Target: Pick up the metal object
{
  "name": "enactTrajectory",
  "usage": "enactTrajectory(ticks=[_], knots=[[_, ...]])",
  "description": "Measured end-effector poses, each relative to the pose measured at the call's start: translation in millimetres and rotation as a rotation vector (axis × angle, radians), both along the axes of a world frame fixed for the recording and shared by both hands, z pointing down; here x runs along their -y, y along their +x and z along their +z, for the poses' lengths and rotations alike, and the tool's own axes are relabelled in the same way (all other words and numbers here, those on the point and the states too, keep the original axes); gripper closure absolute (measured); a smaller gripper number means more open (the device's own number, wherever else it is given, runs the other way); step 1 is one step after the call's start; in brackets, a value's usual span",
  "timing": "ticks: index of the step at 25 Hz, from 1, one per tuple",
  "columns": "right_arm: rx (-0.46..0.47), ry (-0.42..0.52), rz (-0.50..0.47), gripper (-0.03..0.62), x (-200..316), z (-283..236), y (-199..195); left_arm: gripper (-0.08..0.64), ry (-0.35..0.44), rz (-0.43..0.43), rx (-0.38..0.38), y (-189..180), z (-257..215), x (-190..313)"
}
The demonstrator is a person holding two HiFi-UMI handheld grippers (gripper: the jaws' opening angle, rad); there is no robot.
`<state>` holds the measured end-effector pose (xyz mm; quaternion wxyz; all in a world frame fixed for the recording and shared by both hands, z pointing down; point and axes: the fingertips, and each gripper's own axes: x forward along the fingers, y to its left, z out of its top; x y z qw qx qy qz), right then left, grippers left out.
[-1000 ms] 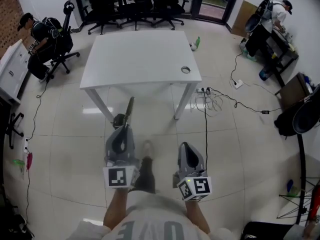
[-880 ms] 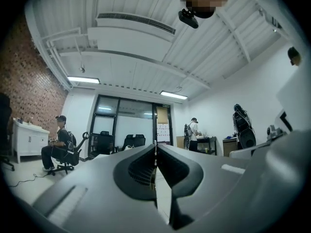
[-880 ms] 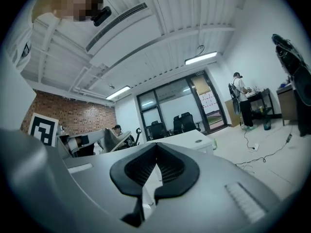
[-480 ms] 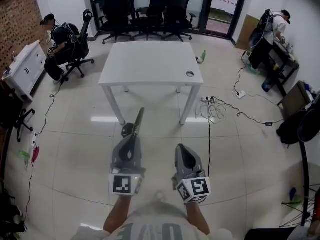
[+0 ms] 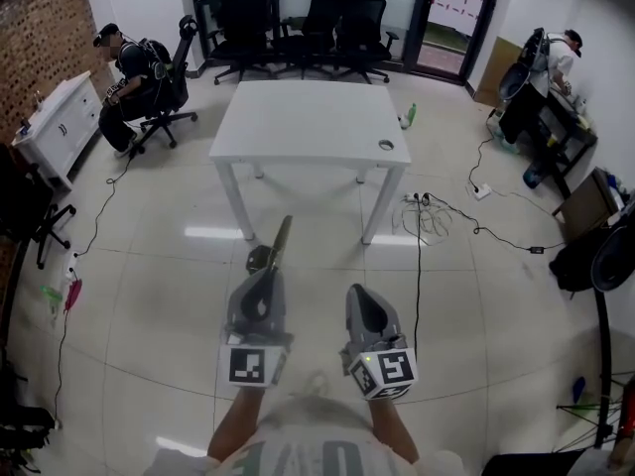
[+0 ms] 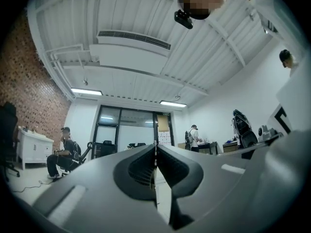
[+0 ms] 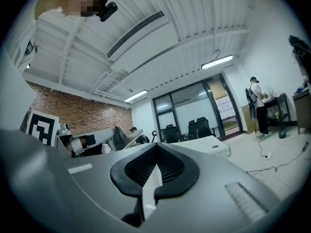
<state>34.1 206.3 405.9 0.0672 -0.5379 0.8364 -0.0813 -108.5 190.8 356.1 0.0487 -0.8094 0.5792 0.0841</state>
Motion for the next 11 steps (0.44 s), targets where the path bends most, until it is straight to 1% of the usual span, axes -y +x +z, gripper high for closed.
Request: enactTrajectory(ticks=[4, 11], knots=[[-0.006, 0.013, 0.004, 0.581, -0.1, -5.5, -0.4, 0.552, 0.000, -0.004, 0.017, -0.6, 2.7, 0.8], [-0.011, 0.017, 0.011, 0.581, -5.0, -9.0, -0.8, 0.552, -0.004, 0.011, 0.018, -0.9, 2.9, -2.7]])
